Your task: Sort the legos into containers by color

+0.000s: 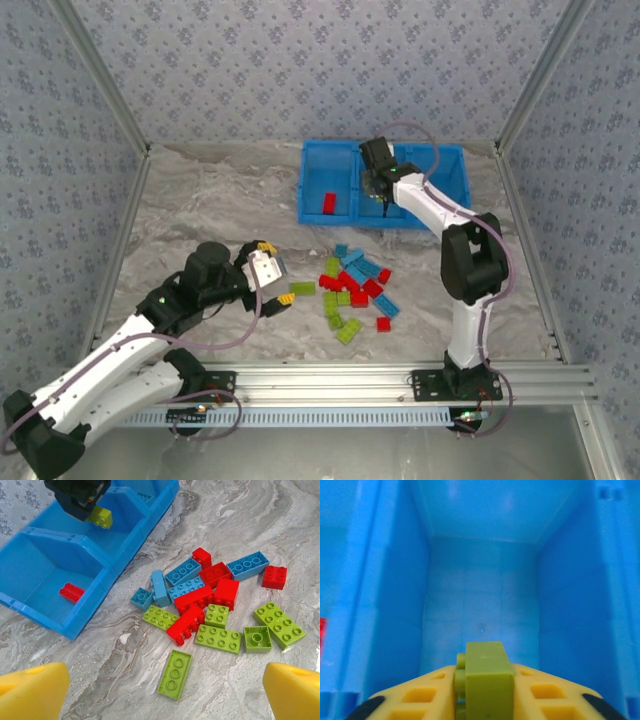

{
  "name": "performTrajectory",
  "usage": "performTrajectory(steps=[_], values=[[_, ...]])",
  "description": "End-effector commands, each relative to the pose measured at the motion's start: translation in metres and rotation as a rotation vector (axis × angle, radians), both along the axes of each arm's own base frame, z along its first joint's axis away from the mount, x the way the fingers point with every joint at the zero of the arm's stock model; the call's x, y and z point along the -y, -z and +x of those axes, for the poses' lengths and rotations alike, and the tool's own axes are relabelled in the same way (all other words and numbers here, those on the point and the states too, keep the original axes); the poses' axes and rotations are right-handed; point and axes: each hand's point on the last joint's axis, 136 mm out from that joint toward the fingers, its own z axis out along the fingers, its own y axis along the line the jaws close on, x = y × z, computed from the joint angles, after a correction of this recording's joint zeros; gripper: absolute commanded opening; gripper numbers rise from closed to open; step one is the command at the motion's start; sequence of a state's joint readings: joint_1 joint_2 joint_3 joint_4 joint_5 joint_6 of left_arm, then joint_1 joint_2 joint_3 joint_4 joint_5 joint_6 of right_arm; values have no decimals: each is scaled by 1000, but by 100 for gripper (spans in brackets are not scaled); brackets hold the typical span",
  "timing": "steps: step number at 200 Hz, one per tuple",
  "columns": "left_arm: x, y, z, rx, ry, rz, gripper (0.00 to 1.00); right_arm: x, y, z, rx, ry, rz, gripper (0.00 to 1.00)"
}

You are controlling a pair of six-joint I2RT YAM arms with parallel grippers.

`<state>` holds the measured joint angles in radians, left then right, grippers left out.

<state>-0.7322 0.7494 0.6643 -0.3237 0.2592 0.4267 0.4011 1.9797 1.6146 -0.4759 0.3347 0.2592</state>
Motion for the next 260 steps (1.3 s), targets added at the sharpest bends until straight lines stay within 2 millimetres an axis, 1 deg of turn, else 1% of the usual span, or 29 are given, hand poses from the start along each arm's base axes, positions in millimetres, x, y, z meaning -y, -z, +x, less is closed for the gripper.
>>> performTrajectory(steps=[1, 14, 33, 43, 49, 52, 53, 60, 66, 85, 95, 99, 105, 121, 133, 141, 156, 164, 166, 168, 181, 185, 190, 195, 203, 213, 230, 239, 260], values=[[3, -9, 2, 13, 8, -37, 99, -4, -22, 12, 31, -16, 46, 41], [3, -9, 3, 14, 4, -35, 99, -2, -30, 10, 35, -12, 42, 44], [3, -8, 4, 7, -3, -33, 99, 2, -50, 3, 62, -15, 49, 48], [3, -9, 6, -2, -17, -39, 99, 5, -61, -5, 69, -16, 53, 48], [4, -9, 7, -11, -21, -43, 99, 7, -71, -12, 79, -14, 60, 48], [4, -9, 7, -16, -25, -47, 99, 7, -77, -16, 84, -14, 66, 48], [4, -9, 8, -20, -27, -48, 99, 8, -81, -18, 91, -13, 70, 48], [4, -12, 10, -34, -44, -62, 99, 11, -90, -30, 93, -12, 81, 48], [5, -14, 14, -55, -66, -73, 99, 12, -104, -40, 113, -16, 100, 48], [7, -31, 32, -132, -185, -138, 99, 19, -123, -90, 101, -28, 144, 50], [11, -41, 46, -214, -284, -201, 96, 20, -133, -119, 106, -58, 185, 55], [13, -44, 51, -253, -317, -224, 94, 20, -132, -130, 95, -71, 194, 57], [19, -47, 56, -308, -362, -244, 91, 21, -139, -149, 101, -93, 222, 61], [41, -47, 66, -420, -461, -240, 84, 29, -137, -197, 58, -114, 268, 69], [64, -44, 68, -458, -499, -202, 79, 40, -133, -230, 11, -99, 289, 74], [83, -39, 67, -483, -499, -174, 78, 47, -129, -251, -26, -86, 303, 76], [120, -27, 65, -541, -491, -136, 75, 60, -118, -287, -98, -48, 325, 79], [139, -18, 64, -565, -484, -109, 74, 67, -118, -303, -114, -16, 345, 81], [143, -16, 64, -570, -484, -102, 74, 70, -109, -308, -138, -3, 341, 81], [147, -13, 63, -576, -483, -93, 73, 72, -106, -312, -148, 6, 341, 81], [174, 3, 62, -599, -475, -44, 72, 80, -97, -332, -167, 66, 386, 84], [181, 11, 61, -605, -473, -22, 71, 81, -94, -338, -170, 76, 402, 85], [191, 18, 61, -611, -468, 0, 70, 83, -90, -345, -177, 93, 424, 88], [199, 26, 61, -612, -462, 23, 69, 84, -86, -351, -182, 111, 444, 93], [211, 40, 62, -610, -455, 55, 69, 91, -80, -361, -184, 145, 455, 97], [221, 58, 65, -619, -461, 90, 67, 99, -73, -370, -190, 181, 452, 100], [232, 90, 72, -634, -493, 150, 64, 112, -68, -382, -195, 235, 424, 100], [237, 105, 74, -648, -496, 183, 63, 117, -69, -386, -193, 245, 411, 100], [247, 131, 76, -654, -501, 240, 60, 122, -75, -390, -170, 246, 404, 100]])
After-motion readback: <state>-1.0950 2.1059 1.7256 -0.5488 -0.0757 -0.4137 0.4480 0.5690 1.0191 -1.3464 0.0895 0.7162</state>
